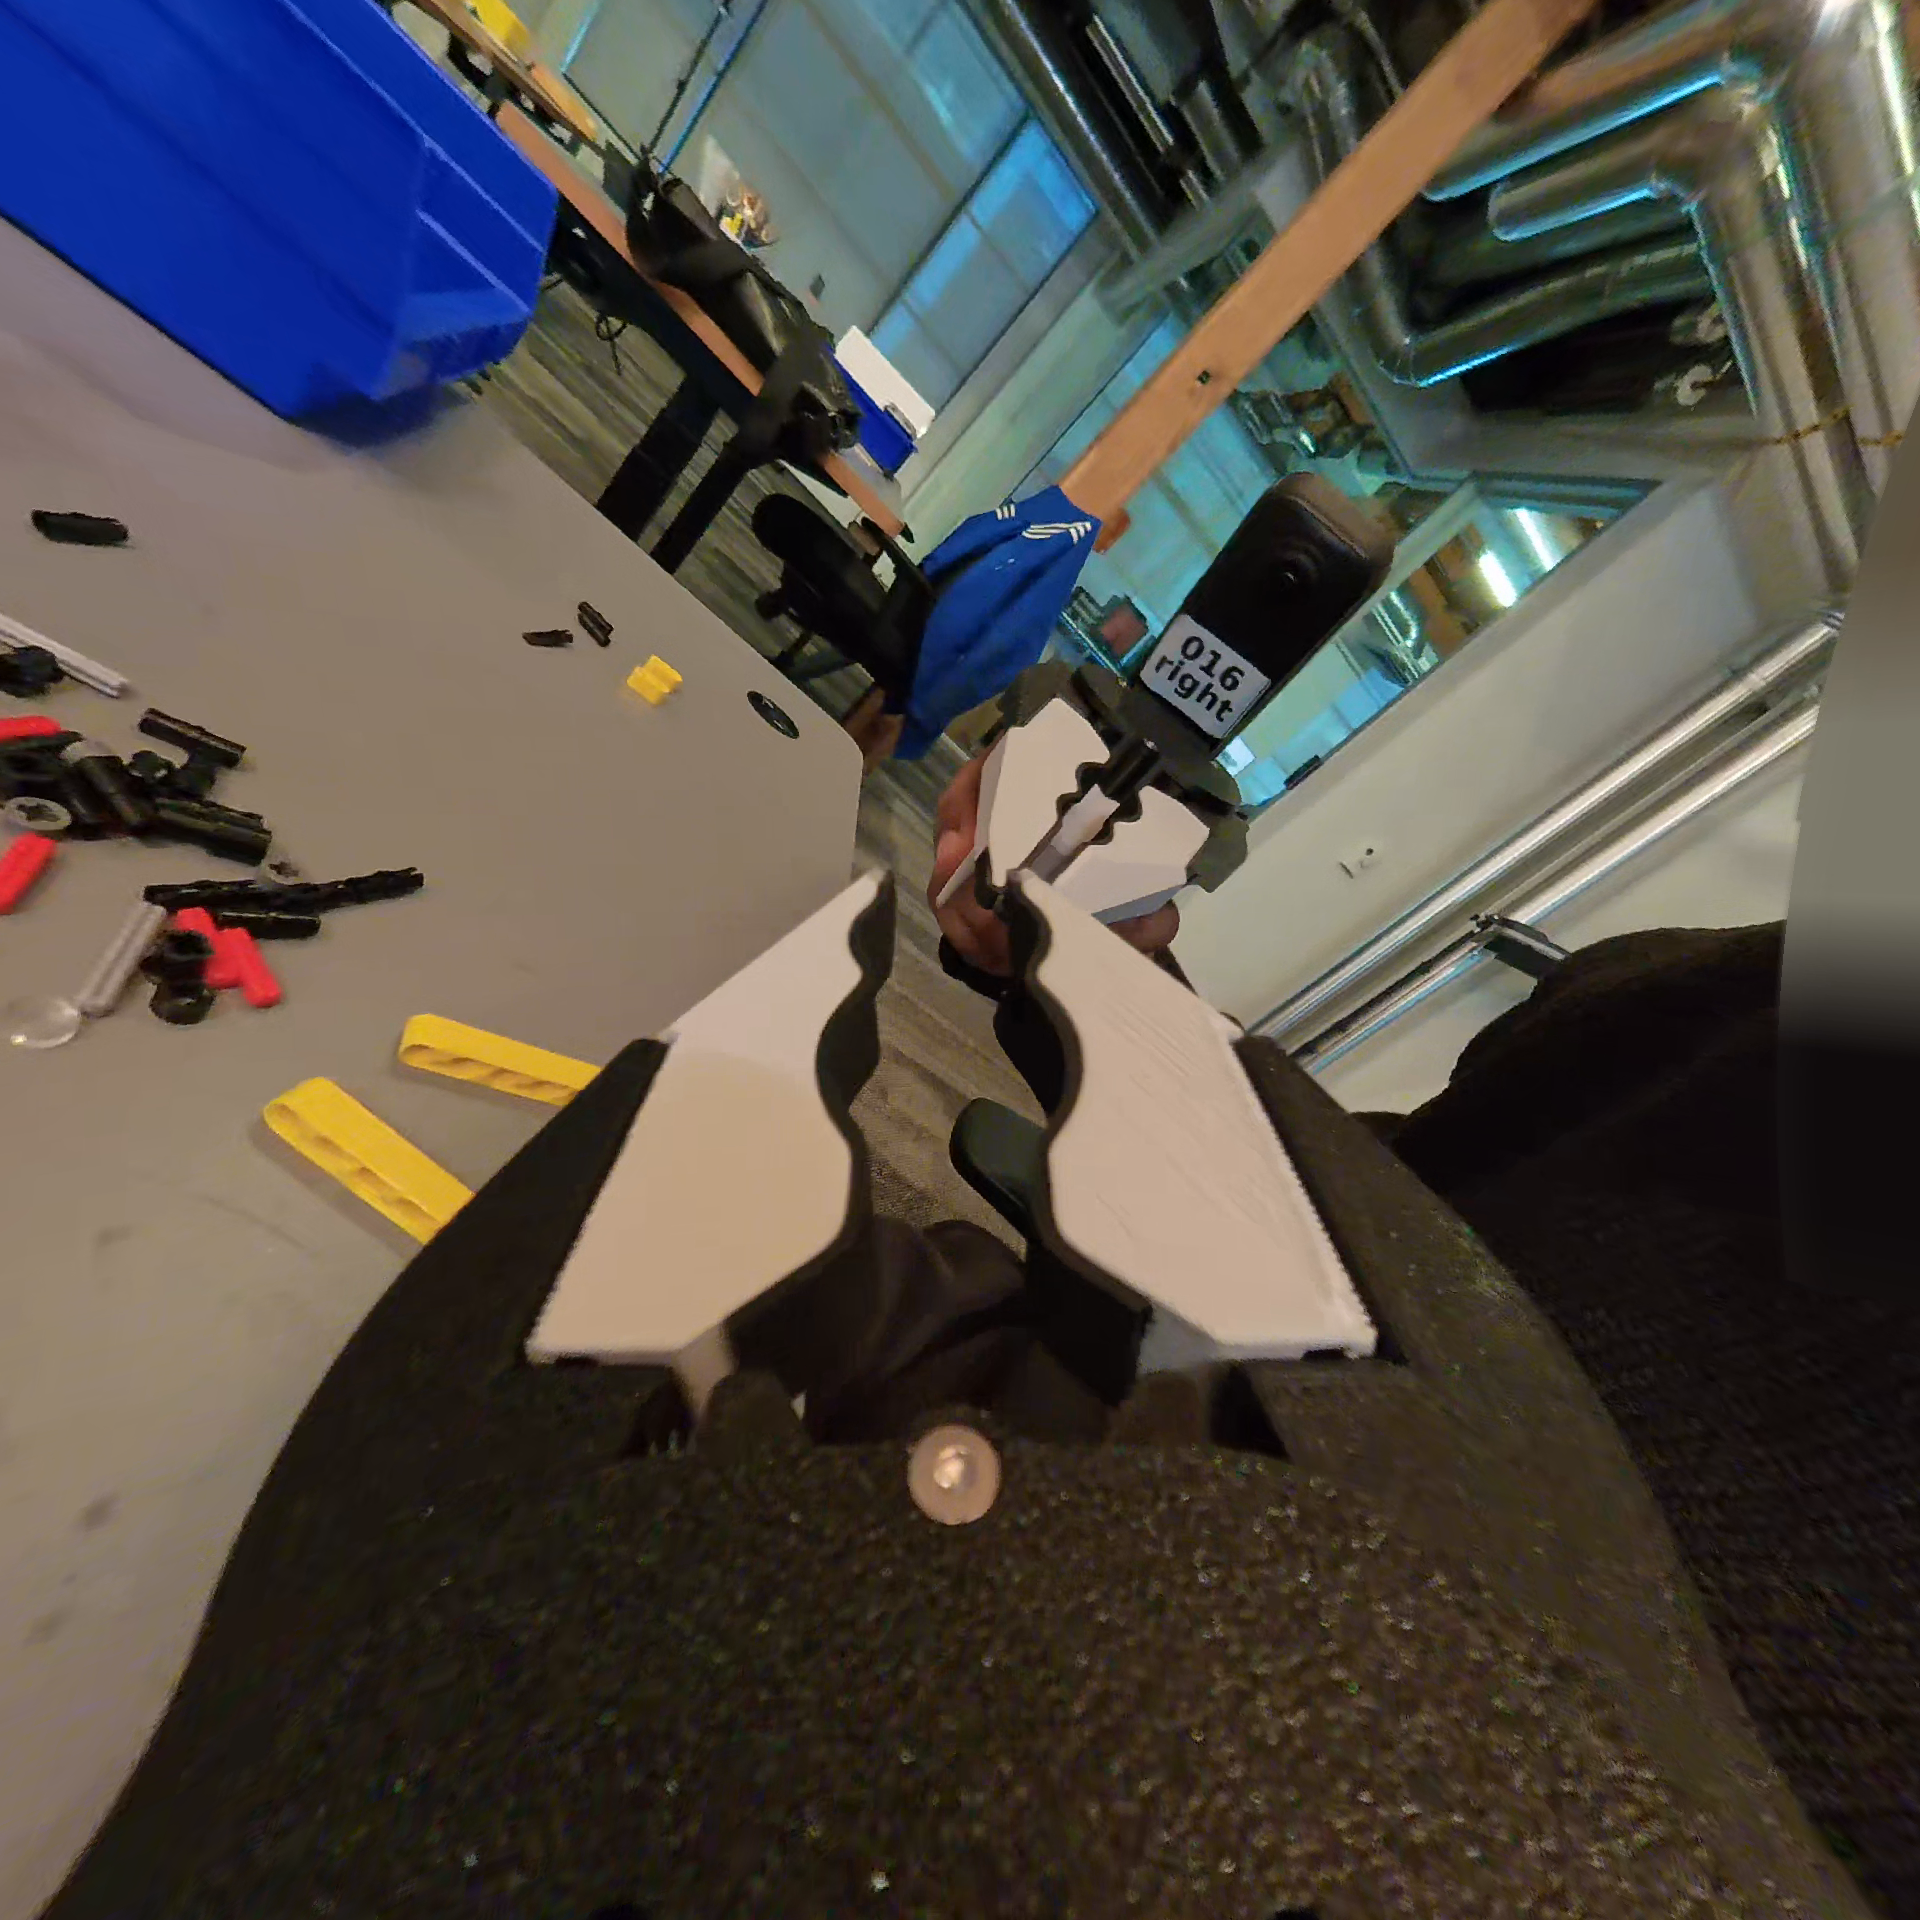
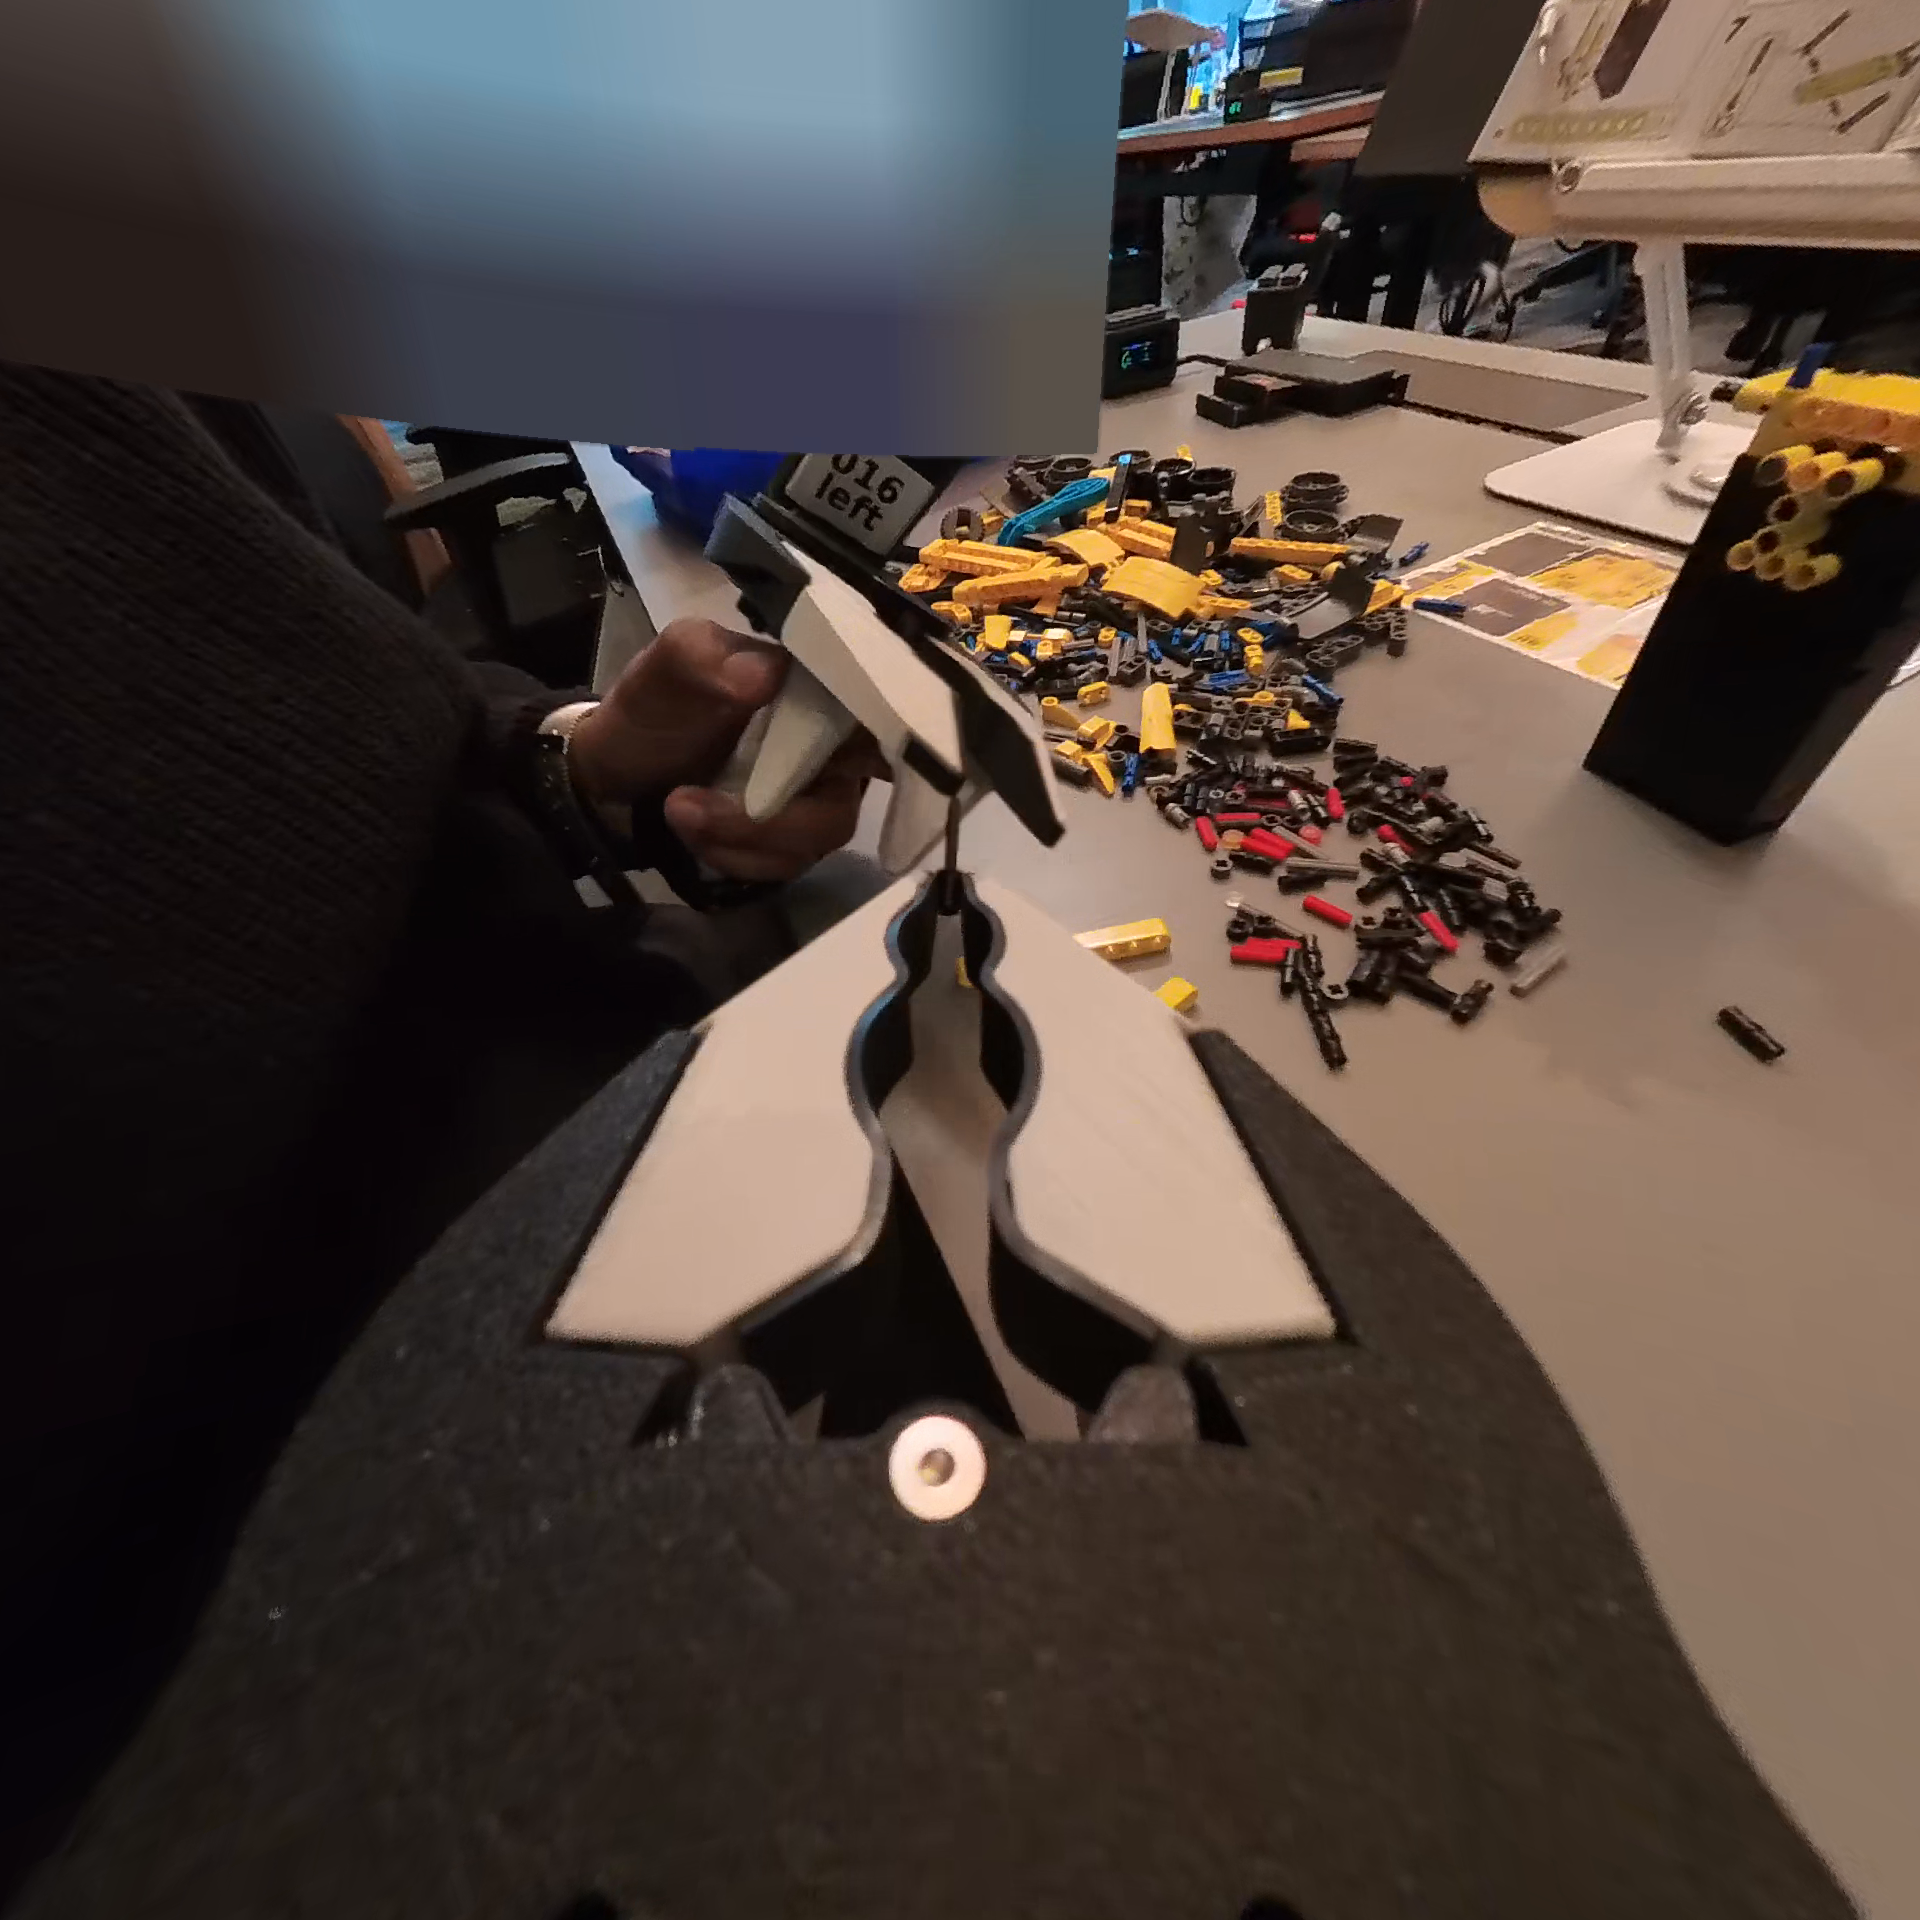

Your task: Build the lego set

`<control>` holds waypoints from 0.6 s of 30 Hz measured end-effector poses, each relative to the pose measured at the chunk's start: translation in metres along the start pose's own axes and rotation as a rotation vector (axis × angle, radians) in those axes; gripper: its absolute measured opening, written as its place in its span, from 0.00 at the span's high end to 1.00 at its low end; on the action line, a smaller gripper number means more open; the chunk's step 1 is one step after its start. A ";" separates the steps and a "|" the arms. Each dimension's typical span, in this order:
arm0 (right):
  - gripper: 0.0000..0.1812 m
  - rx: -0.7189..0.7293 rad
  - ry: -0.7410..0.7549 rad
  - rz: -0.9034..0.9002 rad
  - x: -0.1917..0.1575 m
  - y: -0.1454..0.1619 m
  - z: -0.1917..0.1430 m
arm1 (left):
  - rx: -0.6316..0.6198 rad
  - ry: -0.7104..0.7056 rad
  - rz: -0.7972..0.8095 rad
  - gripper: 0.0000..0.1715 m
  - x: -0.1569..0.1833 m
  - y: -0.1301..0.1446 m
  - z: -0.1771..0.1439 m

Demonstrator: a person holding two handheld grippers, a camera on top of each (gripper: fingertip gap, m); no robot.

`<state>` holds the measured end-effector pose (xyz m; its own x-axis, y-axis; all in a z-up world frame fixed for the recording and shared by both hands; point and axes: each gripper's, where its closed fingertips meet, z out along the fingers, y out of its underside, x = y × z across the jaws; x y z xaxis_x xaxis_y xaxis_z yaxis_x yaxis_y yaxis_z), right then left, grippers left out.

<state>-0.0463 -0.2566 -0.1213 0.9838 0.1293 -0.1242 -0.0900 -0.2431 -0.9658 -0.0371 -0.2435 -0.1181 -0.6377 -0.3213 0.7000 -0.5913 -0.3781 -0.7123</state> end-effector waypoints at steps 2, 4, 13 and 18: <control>0.98 0.000 -0.005 0.006 0.001 0.002 0.001 | -0.003 0.001 0.005 0.92 -0.001 0.000 -0.002; 0.98 0.004 -0.009 0.012 0.001 0.002 0.001 | -0.009 -0.001 0.012 0.92 -0.001 0.000 -0.003; 0.98 -0.026 -0.051 0.027 -0.001 0.006 0.008 | -0.069 0.059 0.019 0.99 0.006 0.013 0.004; 0.97 -0.022 -0.021 0.056 0.008 0.008 0.007 | -0.071 -0.033 0.128 0.99 0.000 0.012 0.003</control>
<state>-0.0398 -0.2504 -0.1315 0.9738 0.1353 -0.1828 -0.1410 -0.2714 -0.9521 -0.0425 -0.2501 -0.1265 -0.6941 -0.3917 0.6039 -0.5407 -0.2701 -0.7967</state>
